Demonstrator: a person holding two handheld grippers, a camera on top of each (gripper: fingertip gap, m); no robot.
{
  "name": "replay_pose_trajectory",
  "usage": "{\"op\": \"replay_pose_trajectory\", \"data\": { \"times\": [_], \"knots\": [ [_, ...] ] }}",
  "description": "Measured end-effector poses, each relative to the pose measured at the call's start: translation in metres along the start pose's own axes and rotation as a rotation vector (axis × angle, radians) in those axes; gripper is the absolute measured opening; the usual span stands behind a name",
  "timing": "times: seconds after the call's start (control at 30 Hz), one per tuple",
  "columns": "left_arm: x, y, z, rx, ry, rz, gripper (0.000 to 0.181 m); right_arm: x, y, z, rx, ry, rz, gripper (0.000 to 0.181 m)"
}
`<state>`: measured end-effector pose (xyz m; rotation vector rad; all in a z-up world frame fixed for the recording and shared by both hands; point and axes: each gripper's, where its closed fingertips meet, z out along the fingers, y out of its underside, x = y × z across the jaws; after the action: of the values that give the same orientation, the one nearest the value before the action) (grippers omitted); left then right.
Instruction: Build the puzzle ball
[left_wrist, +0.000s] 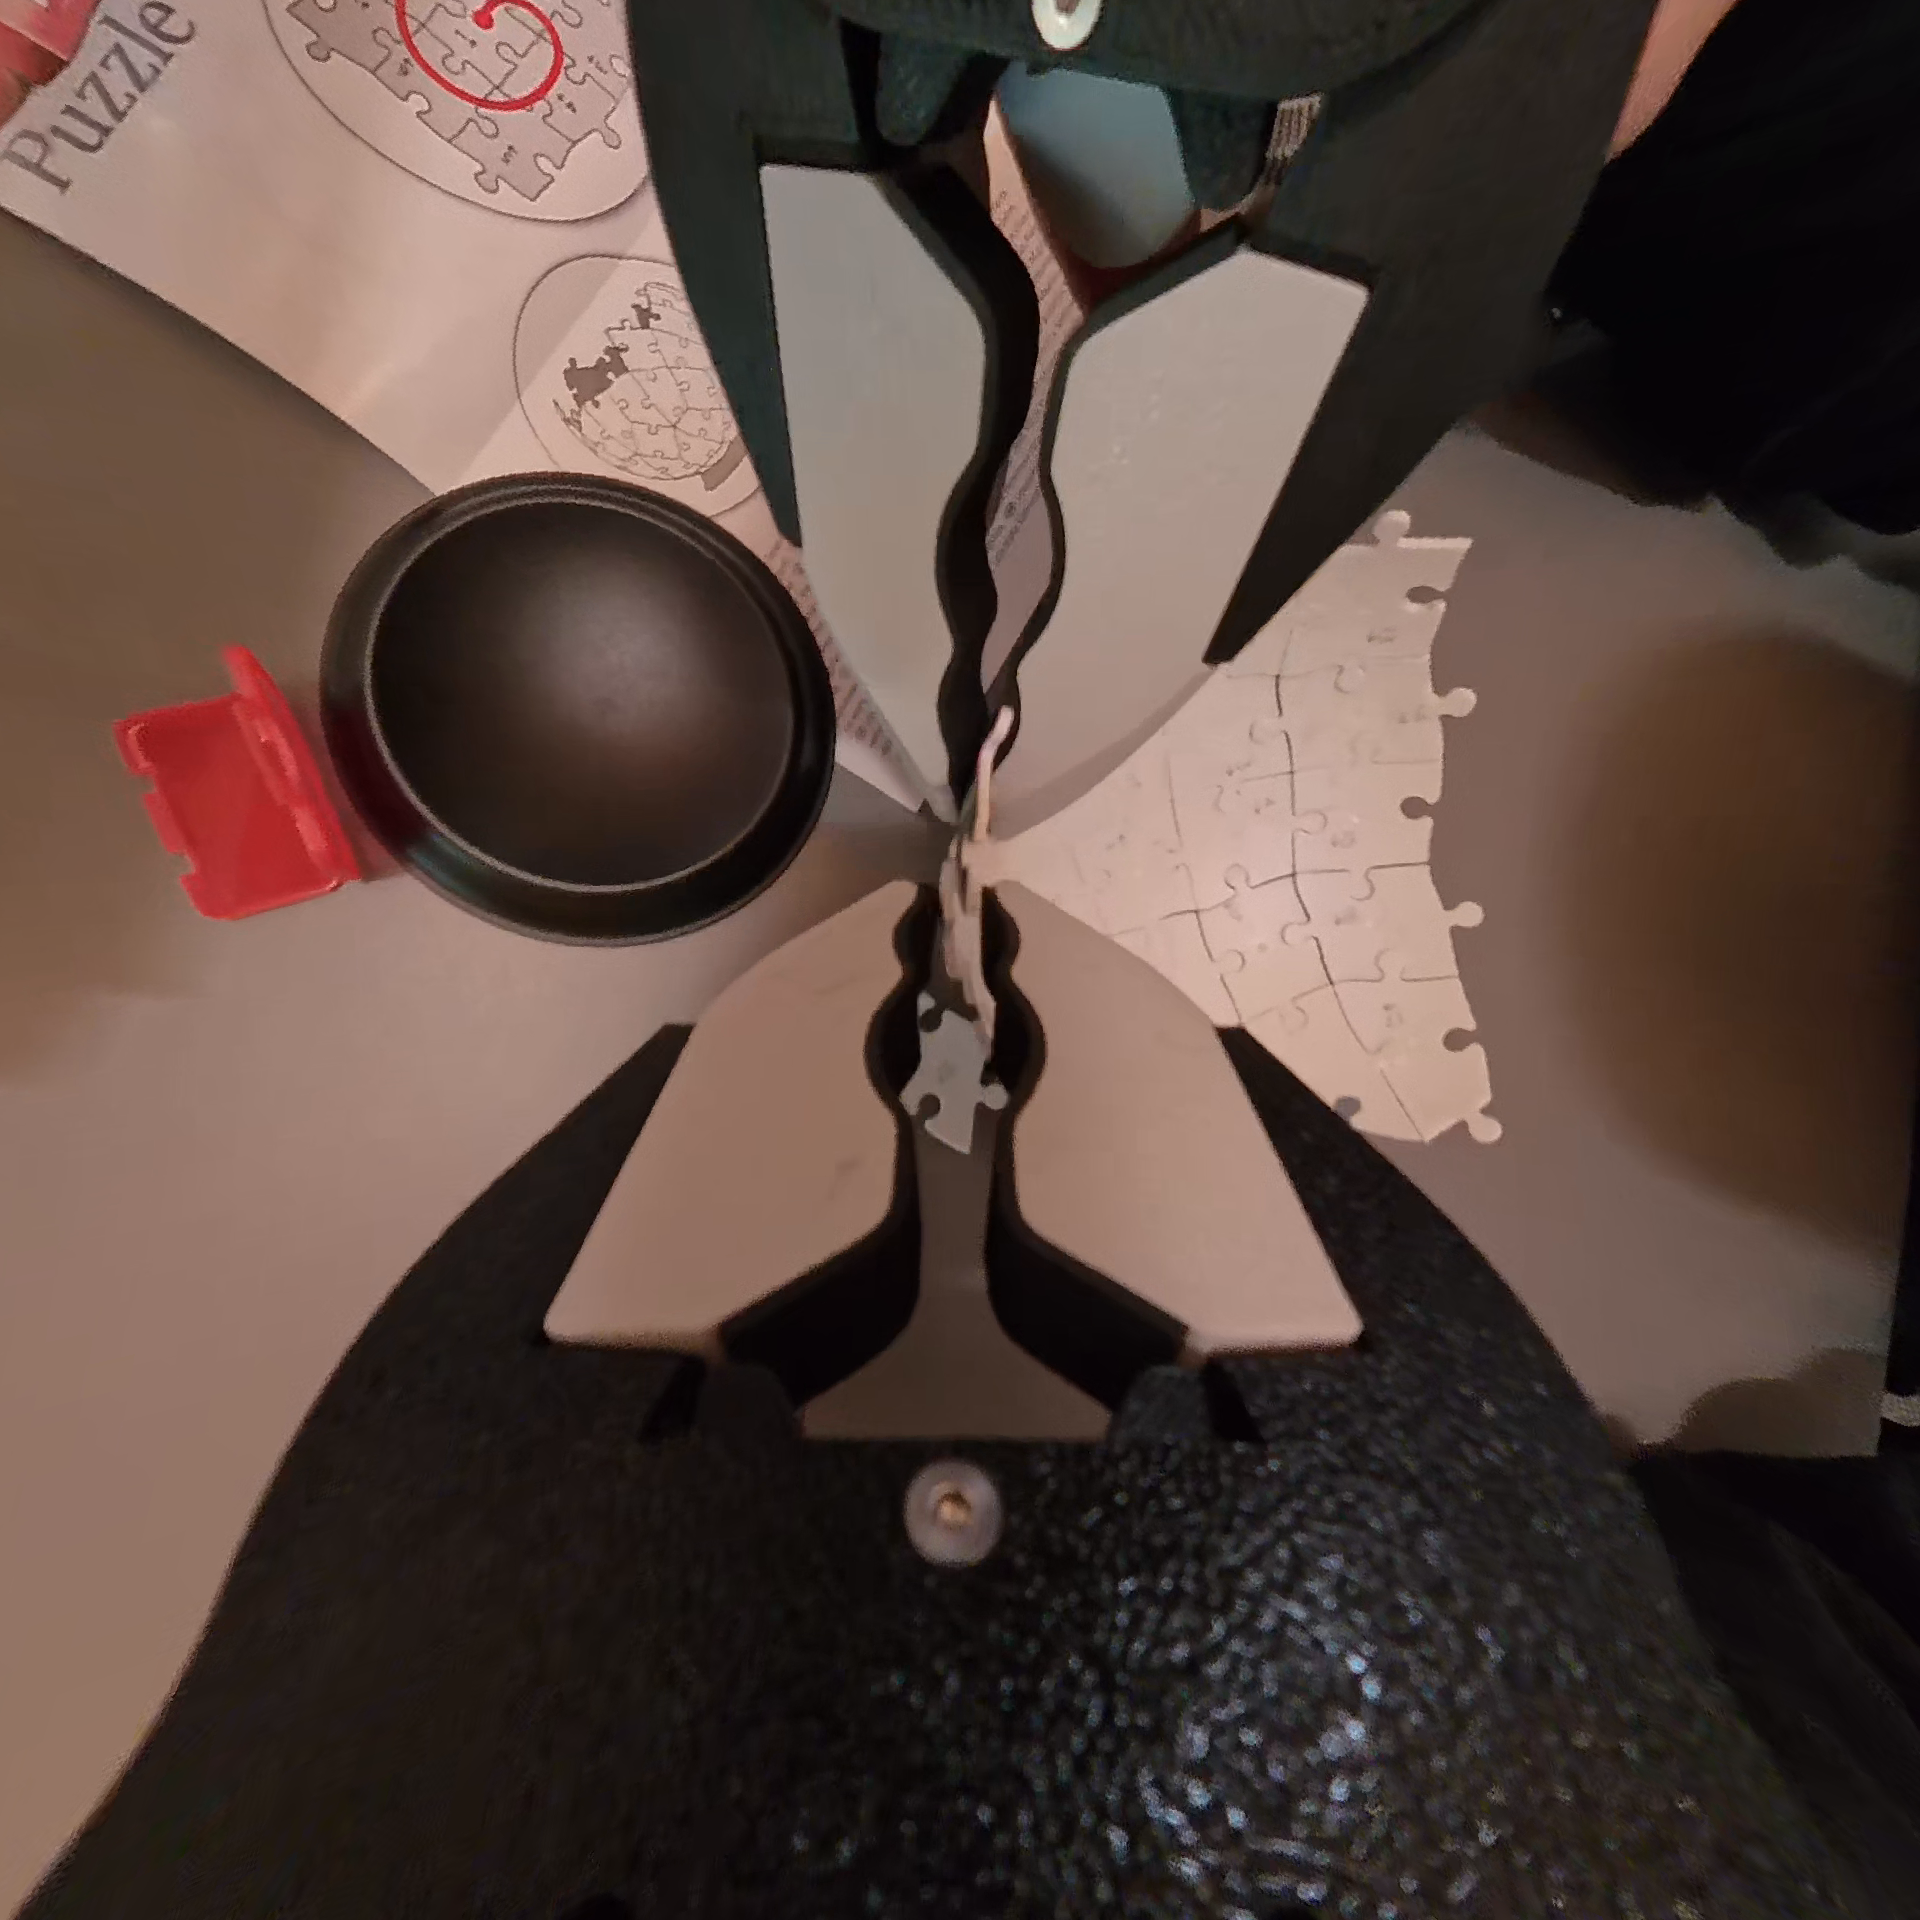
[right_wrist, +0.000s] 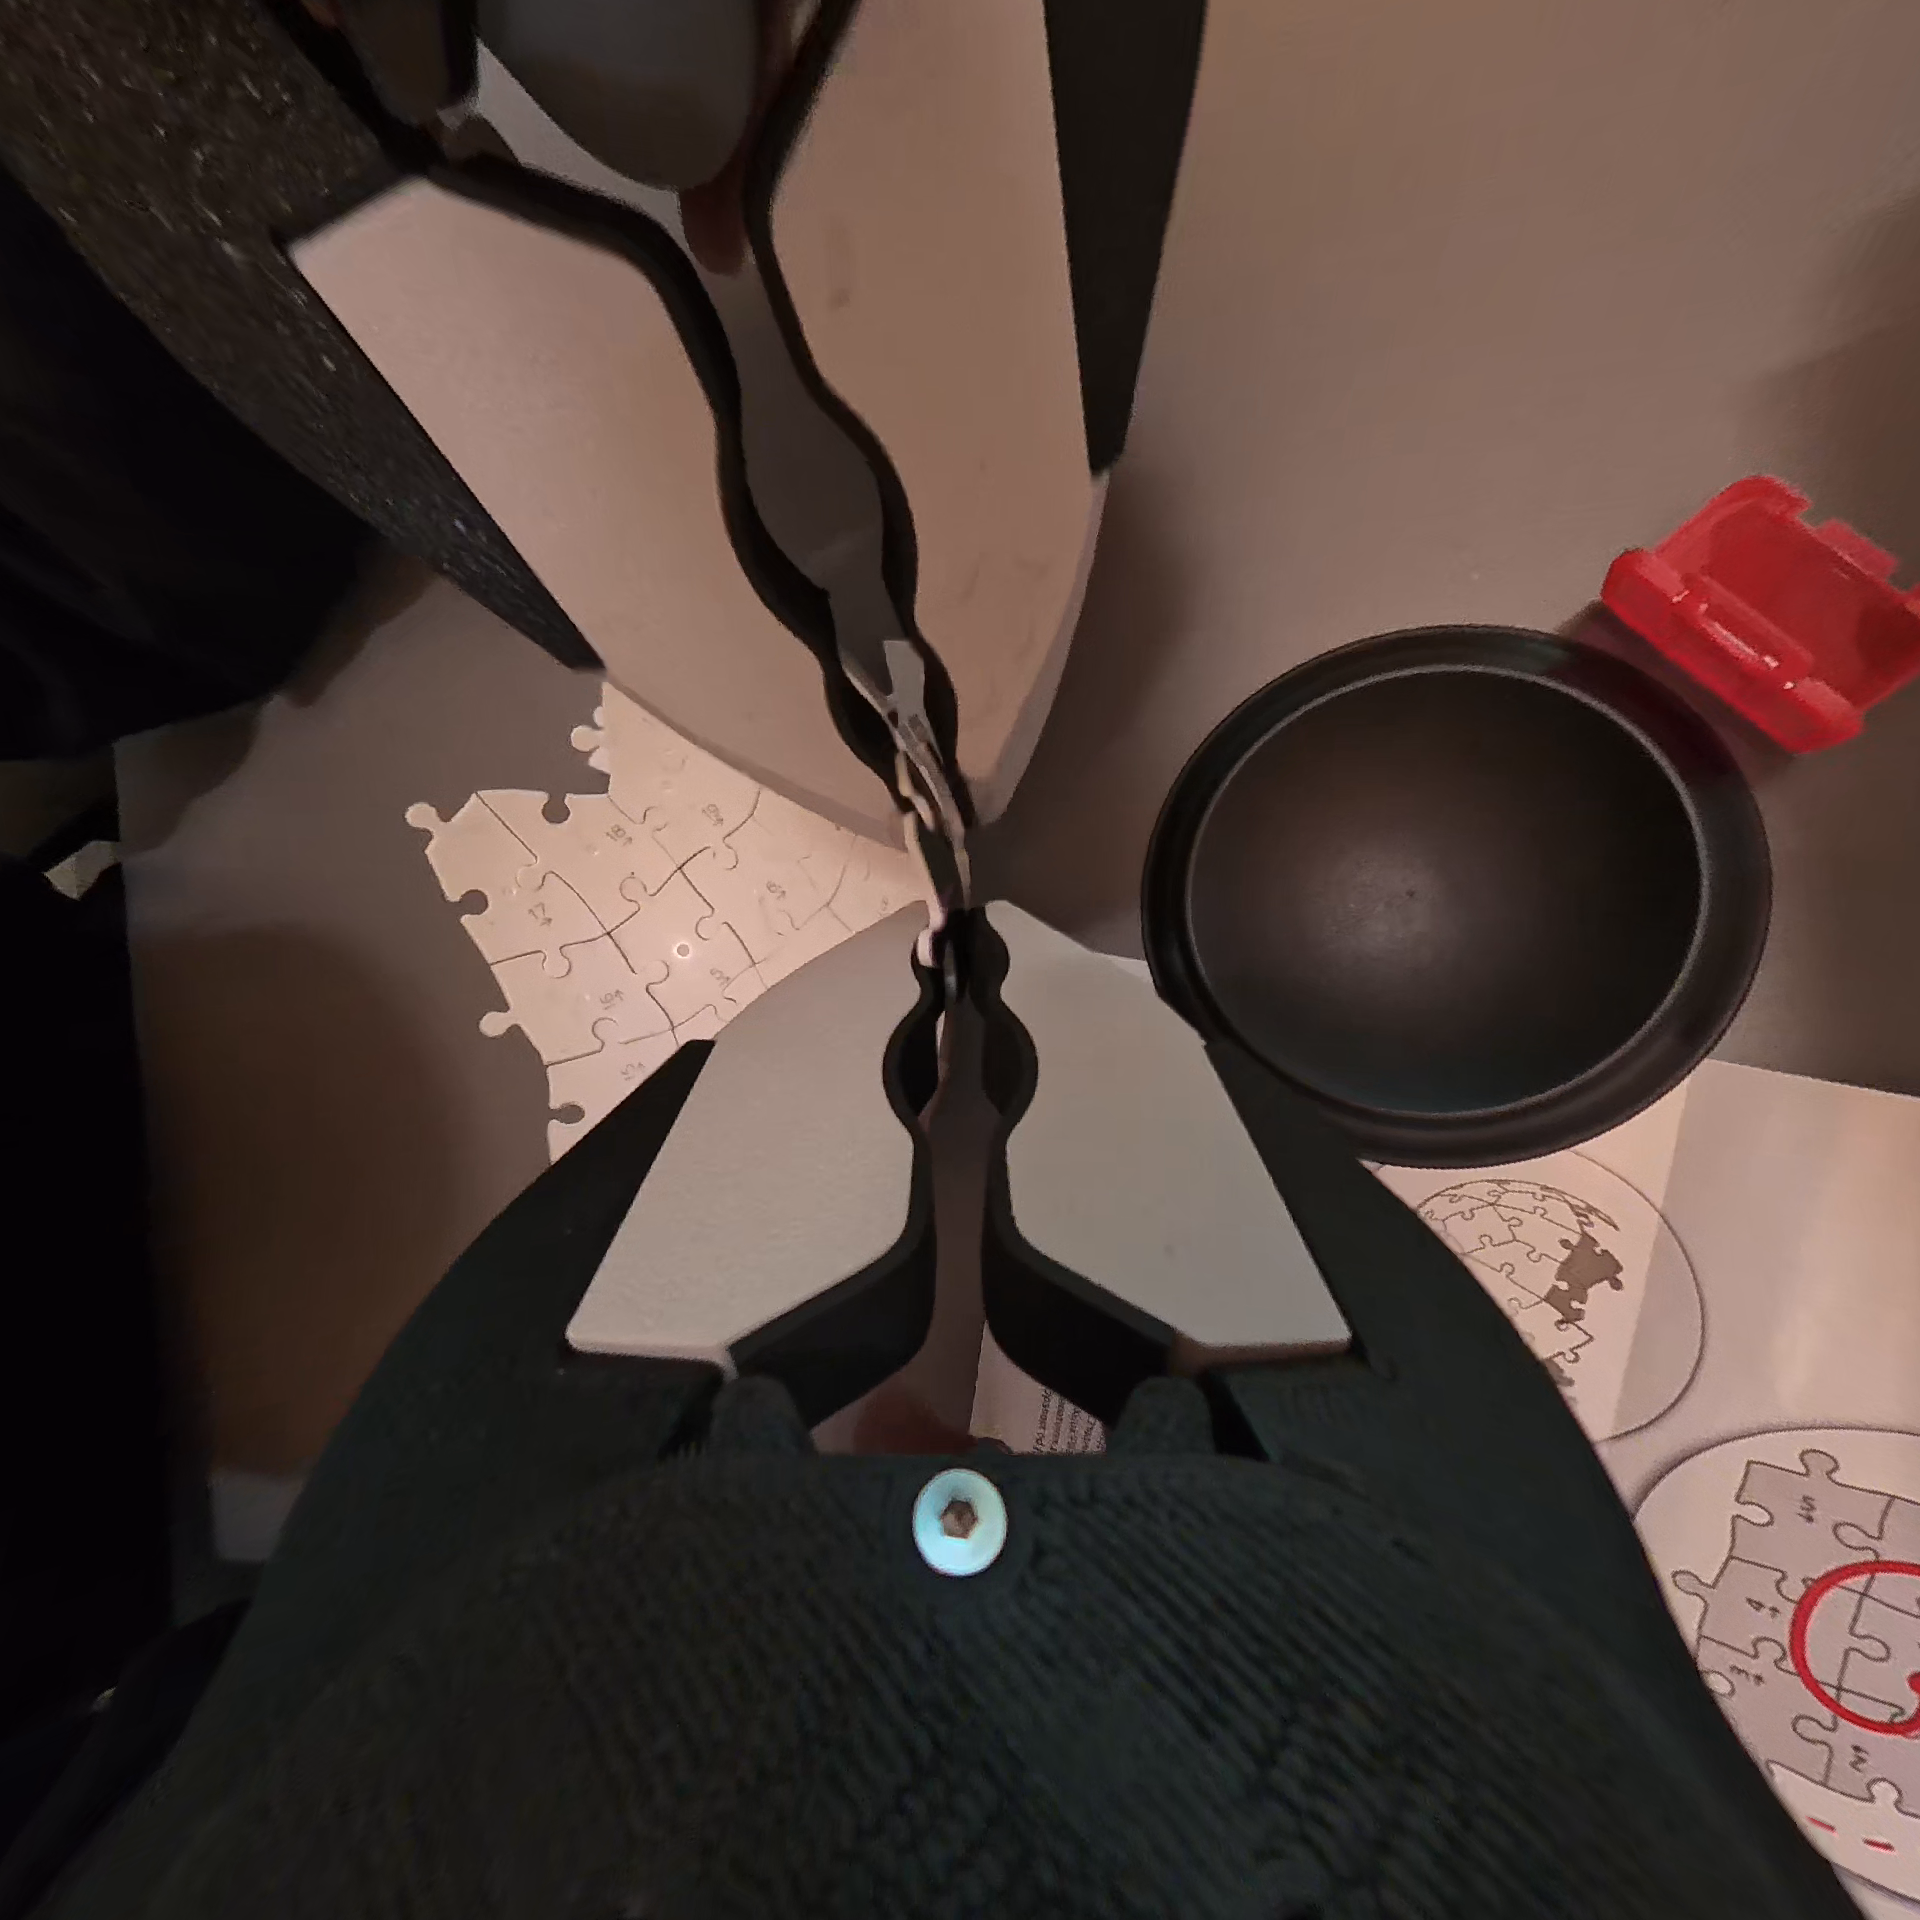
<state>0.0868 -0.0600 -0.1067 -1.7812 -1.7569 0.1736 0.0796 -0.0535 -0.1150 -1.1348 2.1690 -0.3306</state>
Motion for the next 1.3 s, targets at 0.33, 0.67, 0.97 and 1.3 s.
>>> {"op": "replay_pose_trajectory", "data": {
  "times": [0.33,0.67,0.97,1.3],
  "knots": [
    [-0.003,-0.002,-0.009,0.022,-0.041,-0.015,0.012,0.002,-0.001,-0.001,-0.001,0.022,0.01,0.003],
    [-0.005,0.002,-0.004,-0.02,-0.06,0.011,0.004,0.003,-0.003,-0.002,0.011,0.033,0.006,0.003],
    [-0.009,-0.002,-0.005,0.027,-0.049,-0.012,0.002,0.006,-0.004,-0.006,0.048,0.02,0.05,0.003],
    [-0.009,-0.002,-0.003,0.004,-0.065,0.043,0.002,0.008,-0.001,-0.005,0.021,0.032,0.06,0.003]
  ]
}}
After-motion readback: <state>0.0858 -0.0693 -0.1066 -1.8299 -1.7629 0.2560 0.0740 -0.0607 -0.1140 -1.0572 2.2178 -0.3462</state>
